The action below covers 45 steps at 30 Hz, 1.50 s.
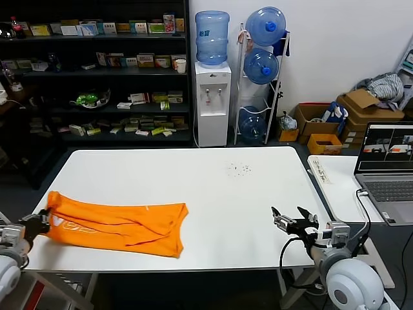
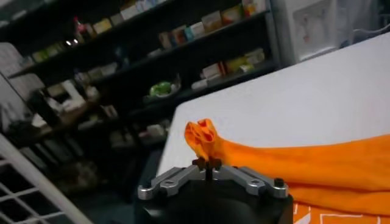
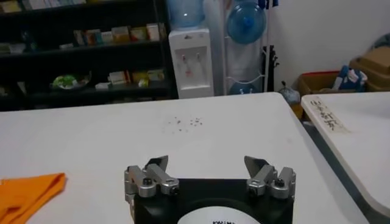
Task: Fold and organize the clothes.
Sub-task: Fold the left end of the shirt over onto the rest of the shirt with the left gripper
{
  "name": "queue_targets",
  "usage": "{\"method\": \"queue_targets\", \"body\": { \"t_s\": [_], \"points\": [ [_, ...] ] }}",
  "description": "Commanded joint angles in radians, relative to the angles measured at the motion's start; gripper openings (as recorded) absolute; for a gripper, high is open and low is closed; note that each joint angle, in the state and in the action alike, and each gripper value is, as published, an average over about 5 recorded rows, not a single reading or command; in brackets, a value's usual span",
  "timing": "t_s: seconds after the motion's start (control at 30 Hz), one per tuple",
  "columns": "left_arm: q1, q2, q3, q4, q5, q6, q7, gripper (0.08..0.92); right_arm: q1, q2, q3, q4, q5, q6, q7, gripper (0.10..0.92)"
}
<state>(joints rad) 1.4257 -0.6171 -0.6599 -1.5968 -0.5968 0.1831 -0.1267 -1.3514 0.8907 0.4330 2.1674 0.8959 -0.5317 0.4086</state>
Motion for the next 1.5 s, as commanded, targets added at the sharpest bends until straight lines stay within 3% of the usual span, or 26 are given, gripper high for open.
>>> {"method": "queue_targets", "body": {
  "t_s": [0.03, 0.2, 0.37, 0.53, 0.73, 1.27, 1.37, 1.5],
  "points": [
    [0.104, 0.033, -0.167, 0.014, 0.188, -0.076, 0.032, 0.113, 0.021, 0.011, -0.019, -0.011, -0.015, -0.002, 0.002, 0.823],
    [0.221, -0.027, -0.093, -0.351, -0.220, 0.072, -0.057, 0.113, 0.011, 0.020, -0.011, -0.026, -0.022, -0.004, 0.007, 0.823],
    [0.098, -0.133, 0.096, -0.550, -0.526, 0.203, -0.196, 0.113, 0.003, 0.032, -0.006, -0.051, -0.023, -0.011, 0.020, 0.823],
    [-0.085, -0.222, 0.227, -0.545, -0.617, 0.254, -0.261, 0.113, -0.015, 0.049, 0.000, -0.056, -0.028, -0.016, 0.028, 0.823],
    [-0.153, -0.257, 0.303, -0.510, -0.616, 0.268, -0.278, 0.113, -0.016, 0.074, 0.000, -0.059, -0.037, -0.018, 0.031, 0.823],
    [-0.198, -0.291, 0.391, -0.439, -0.493, 0.278, -0.253, 0.113, -0.009, 0.088, -0.008, -0.062, -0.038, -0.016, 0.023, 0.823],
    [-0.190, -0.280, 0.382, -0.433, -0.470, 0.279, -0.228, 0.146, -0.007, 0.086, -0.009, -0.063, -0.036, -0.016, 0.021, 0.823],
    [-0.170, -0.246, 0.354, -0.430, -0.447, 0.279, -0.200, 0.256, -0.006, 0.084, -0.010, -0.063, -0.035, -0.014, 0.018, 0.823]
  ]
}}
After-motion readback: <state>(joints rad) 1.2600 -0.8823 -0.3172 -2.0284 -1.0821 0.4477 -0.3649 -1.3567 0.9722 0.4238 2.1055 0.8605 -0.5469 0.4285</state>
